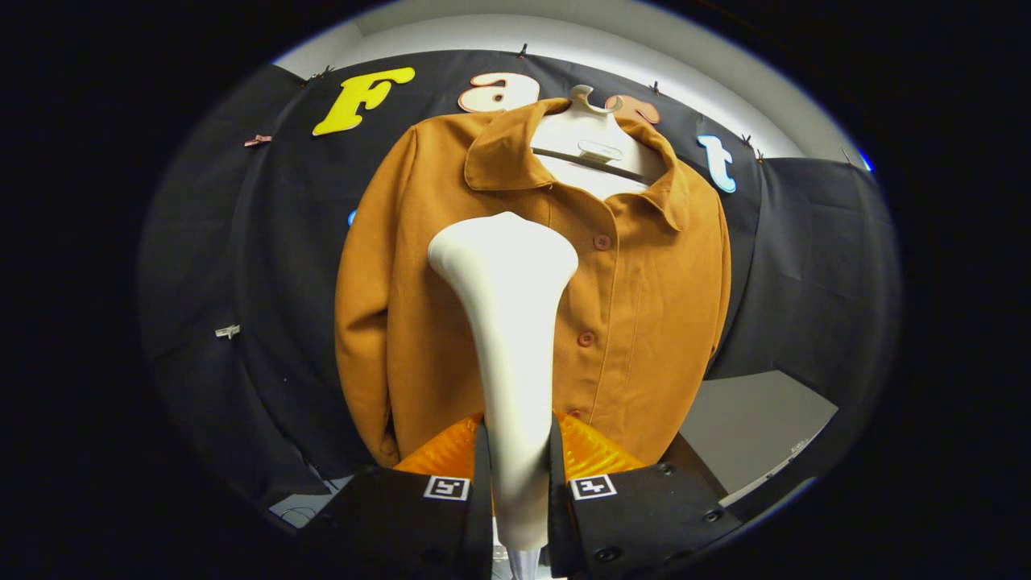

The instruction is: Iron the clothes twice with a garment steamer, once on the left side and once on the right side.

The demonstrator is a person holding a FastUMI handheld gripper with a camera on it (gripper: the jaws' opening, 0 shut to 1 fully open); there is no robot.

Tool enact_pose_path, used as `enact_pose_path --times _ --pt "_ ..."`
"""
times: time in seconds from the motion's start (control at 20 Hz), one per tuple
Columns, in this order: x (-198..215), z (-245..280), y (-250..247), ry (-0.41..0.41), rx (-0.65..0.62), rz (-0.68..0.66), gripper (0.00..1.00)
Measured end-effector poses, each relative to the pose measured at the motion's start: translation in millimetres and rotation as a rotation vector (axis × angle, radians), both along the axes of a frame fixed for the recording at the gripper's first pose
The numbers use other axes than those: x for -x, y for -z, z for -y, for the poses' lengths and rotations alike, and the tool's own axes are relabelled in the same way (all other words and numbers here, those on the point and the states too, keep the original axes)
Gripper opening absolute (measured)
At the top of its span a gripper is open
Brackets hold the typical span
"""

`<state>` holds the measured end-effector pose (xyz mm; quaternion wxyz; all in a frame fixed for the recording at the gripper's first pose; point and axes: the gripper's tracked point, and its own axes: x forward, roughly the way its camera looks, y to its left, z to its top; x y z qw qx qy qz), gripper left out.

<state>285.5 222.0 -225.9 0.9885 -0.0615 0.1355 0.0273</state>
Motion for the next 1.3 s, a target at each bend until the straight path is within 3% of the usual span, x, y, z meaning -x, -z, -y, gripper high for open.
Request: enact_pose_path --times 0.4,1.3 --pt "-5.7 1.4 37.9 0.010 0.065 -0.017 0.31" --pt "29.9 36.9 201.5 -0.037 0.163 -0.253 0.31"
